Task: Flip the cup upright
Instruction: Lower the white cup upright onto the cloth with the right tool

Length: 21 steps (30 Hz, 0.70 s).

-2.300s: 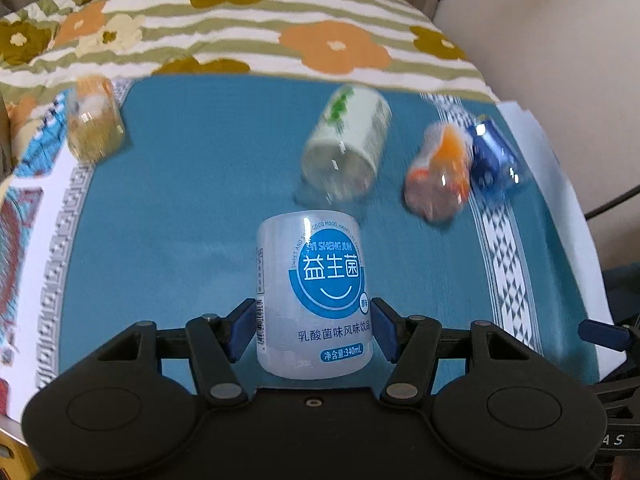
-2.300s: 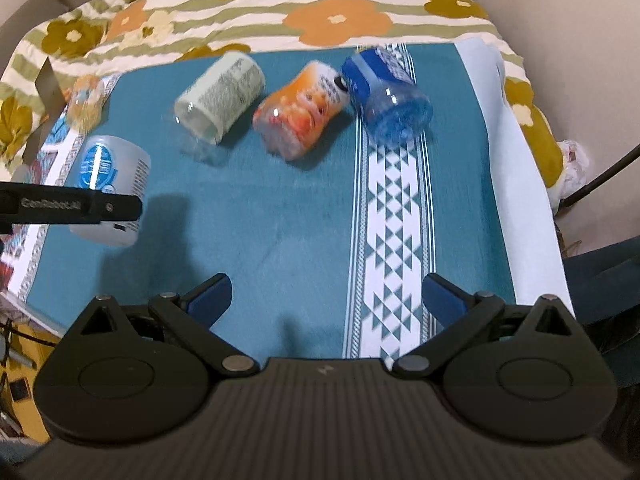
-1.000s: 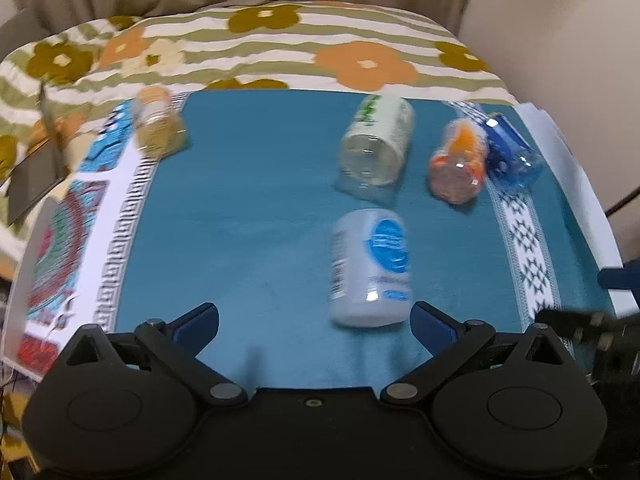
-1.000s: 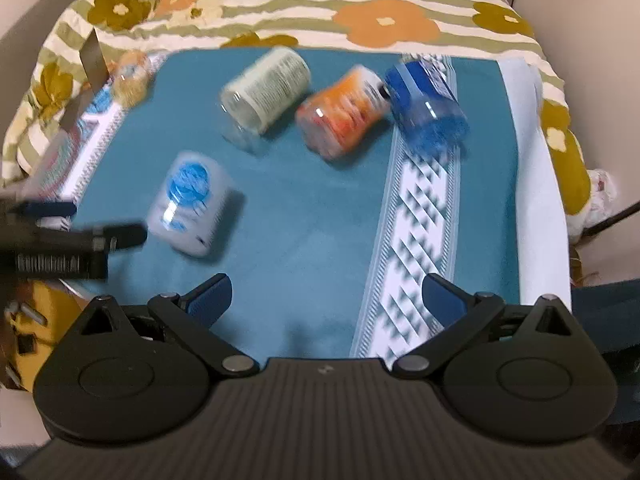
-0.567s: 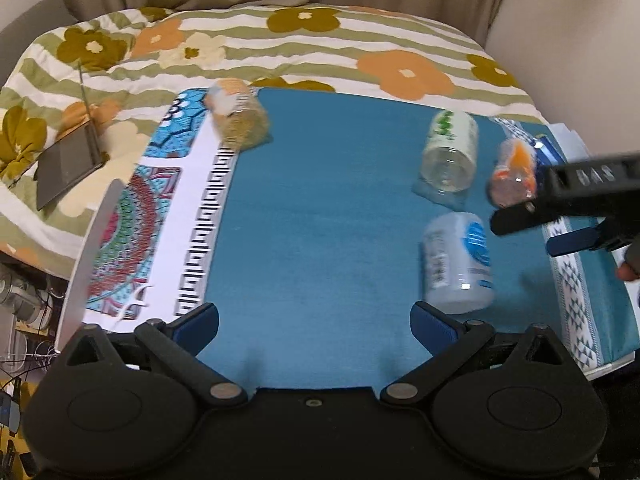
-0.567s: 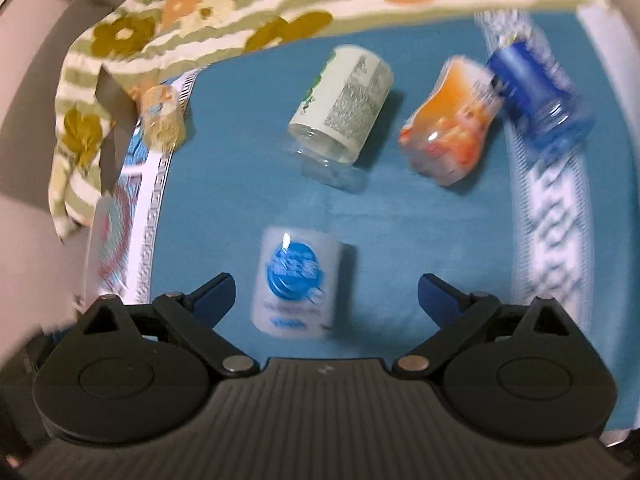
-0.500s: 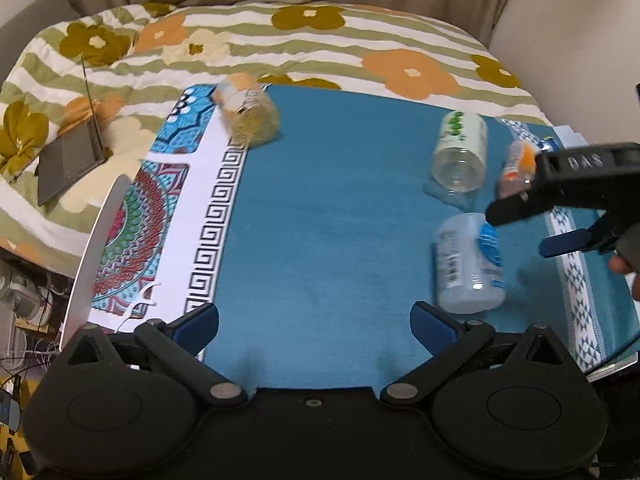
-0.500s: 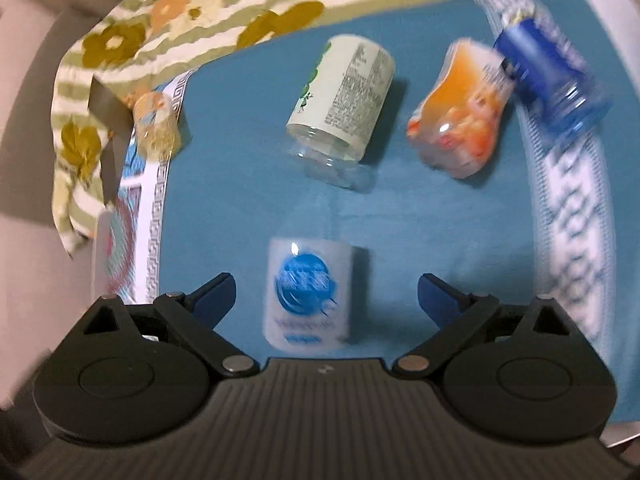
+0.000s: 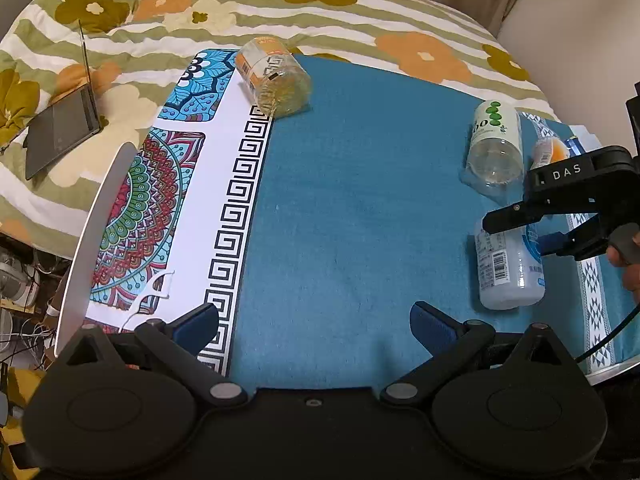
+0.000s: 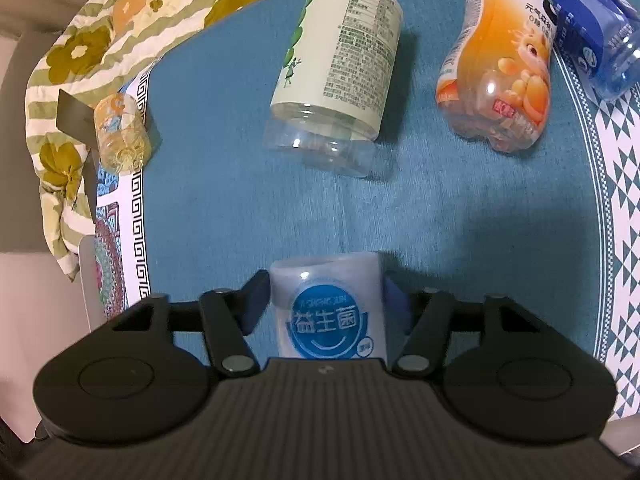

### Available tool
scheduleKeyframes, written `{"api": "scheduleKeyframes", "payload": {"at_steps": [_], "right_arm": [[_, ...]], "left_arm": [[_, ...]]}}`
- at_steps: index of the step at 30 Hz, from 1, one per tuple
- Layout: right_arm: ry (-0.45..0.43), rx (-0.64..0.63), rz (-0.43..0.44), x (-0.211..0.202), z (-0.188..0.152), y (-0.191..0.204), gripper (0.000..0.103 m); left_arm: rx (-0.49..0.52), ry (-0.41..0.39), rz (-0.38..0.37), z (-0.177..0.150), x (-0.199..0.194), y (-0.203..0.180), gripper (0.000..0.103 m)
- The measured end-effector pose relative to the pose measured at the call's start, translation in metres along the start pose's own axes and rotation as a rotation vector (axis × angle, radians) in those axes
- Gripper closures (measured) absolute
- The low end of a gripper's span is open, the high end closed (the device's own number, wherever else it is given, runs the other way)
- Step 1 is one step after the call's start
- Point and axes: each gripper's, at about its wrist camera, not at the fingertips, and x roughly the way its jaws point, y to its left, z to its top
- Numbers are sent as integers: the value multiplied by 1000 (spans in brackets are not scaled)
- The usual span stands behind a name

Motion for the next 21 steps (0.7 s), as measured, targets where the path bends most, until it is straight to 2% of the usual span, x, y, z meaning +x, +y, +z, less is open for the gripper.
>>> {"api": "scheduleKeyframes", "payload": {"at_steps": [8, 12, 17, 21], "right_arm": [[-36, -24, -1, -7, -5, 5, 35], [-121, -43, 23, -29, -17, 12, 36], [-435, -141, -15, -55, -55, 30, 35], [-699, -195, -47, -41, -88, 34, 33]], "left_arm": [[8, 6, -25, 7, 4, 0, 0], [21, 0, -35, 10, 0, -1, 0], [27, -18, -46, 13, -4, 1, 0], [35, -13, -52, 13, -2, 4, 0]]}}
